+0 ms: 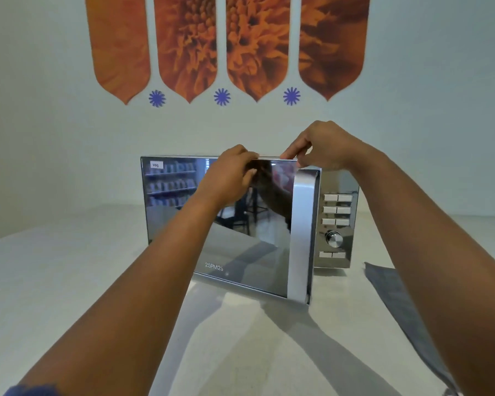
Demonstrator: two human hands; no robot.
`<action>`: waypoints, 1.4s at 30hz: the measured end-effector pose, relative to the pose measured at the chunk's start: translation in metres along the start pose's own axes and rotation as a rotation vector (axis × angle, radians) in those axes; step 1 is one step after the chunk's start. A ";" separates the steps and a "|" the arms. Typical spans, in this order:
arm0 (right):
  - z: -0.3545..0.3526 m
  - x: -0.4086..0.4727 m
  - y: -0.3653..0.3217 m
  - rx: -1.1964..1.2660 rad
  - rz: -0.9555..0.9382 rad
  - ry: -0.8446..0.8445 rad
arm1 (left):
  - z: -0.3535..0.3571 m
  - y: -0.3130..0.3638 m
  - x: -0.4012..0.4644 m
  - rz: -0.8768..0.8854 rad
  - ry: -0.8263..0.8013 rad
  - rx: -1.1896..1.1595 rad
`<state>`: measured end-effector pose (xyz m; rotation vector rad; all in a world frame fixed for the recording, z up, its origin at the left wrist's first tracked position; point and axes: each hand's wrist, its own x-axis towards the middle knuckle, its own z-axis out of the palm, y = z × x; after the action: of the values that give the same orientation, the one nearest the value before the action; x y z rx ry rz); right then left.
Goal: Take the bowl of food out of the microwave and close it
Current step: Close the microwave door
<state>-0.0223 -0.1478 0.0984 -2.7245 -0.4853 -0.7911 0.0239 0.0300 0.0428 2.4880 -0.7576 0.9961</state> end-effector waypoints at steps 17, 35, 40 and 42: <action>0.060 0.025 0.034 -0.322 0.121 0.229 | 0.063 -0.019 0.023 0.155 0.111 0.203; 0.084 0.042 0.059 -0.402 0.068 0.259 | 0.099 -0.034 0.039 0.178 0.131 0.351; 0.090 0.043 0.065 -0.381 0.058 0.313 | 0.107 -0.035 0.042 0.148 0.159 0.342; 0.090 0.043 0.065 -0.363 0.059 0.325 | 0.109 -0.036 0.043 0.152 0.182 0.335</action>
<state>0.0796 -0.1662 0.0387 -2.8225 -0.2039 -1.3932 0.1283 -0.0109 -0.0057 2.5923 -0.7844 1.4912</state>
